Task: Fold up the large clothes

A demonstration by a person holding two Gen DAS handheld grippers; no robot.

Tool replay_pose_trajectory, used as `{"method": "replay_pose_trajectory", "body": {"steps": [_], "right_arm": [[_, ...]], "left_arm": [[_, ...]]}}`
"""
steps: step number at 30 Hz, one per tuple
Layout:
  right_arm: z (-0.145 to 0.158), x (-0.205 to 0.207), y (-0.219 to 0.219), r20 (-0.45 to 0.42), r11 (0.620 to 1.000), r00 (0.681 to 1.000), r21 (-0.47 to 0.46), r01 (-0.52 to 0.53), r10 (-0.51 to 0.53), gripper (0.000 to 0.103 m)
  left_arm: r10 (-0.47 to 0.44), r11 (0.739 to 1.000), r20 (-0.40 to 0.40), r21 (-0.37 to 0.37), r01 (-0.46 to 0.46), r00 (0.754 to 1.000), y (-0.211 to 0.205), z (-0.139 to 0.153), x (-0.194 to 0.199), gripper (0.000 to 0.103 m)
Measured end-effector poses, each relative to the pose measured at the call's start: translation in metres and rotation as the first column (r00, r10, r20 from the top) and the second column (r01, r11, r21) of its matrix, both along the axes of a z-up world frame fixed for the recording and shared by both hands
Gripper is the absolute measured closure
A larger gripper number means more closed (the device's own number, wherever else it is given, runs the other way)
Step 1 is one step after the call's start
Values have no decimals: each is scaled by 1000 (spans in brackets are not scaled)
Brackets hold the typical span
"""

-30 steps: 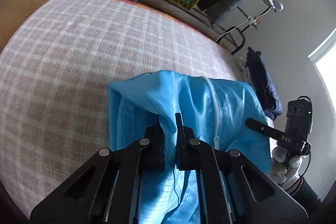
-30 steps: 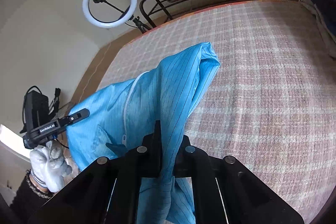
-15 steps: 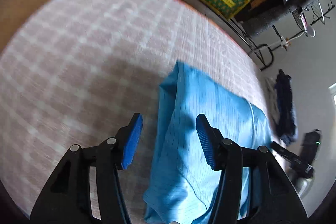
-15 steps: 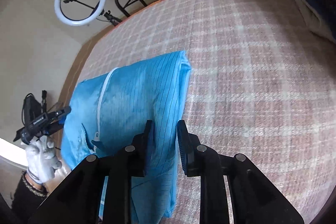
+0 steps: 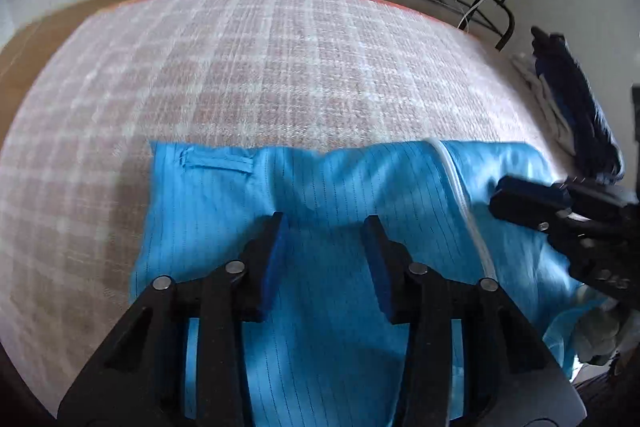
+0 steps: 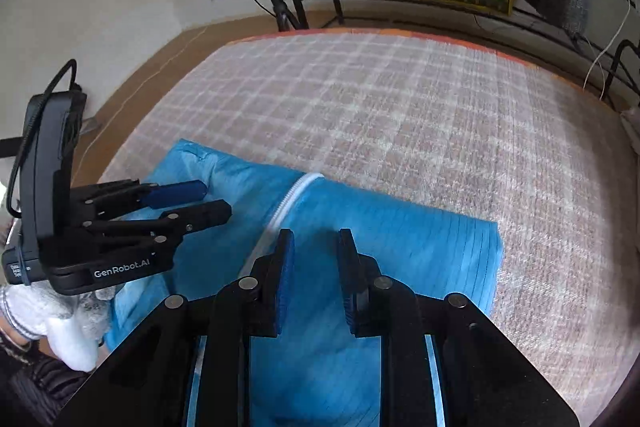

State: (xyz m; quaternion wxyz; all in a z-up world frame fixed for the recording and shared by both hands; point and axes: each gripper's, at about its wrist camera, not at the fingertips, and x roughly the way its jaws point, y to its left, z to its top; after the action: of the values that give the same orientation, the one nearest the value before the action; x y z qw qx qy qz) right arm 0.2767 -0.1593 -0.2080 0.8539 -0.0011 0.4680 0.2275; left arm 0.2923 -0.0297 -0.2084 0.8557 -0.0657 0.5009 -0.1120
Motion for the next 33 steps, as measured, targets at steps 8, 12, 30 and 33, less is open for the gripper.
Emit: {"method": "replay_pose_trajectory", "body": {"steps": [8,12,30,33], "right_arm": [[-24,-3,-13,-41,999,999,-25,-20,19,96],[-3,-19,-42,-22,1000,999,5,27,-27,90],[-55,-64,-148,-295,854,954,485,189,-43,30],[-61,-54,-146,-321,810,947,556,187,2,39]], "left_arm": [[-25,999,23,-41,26,999,19,5,-12,62],[69,991,53,-117,-63,996,71,42,-25,60],[76,773,-307,-583,-251,949,159,-29,-56,29],[40,765,-298,-605,-221,954,152,-29,-50,29]]}}
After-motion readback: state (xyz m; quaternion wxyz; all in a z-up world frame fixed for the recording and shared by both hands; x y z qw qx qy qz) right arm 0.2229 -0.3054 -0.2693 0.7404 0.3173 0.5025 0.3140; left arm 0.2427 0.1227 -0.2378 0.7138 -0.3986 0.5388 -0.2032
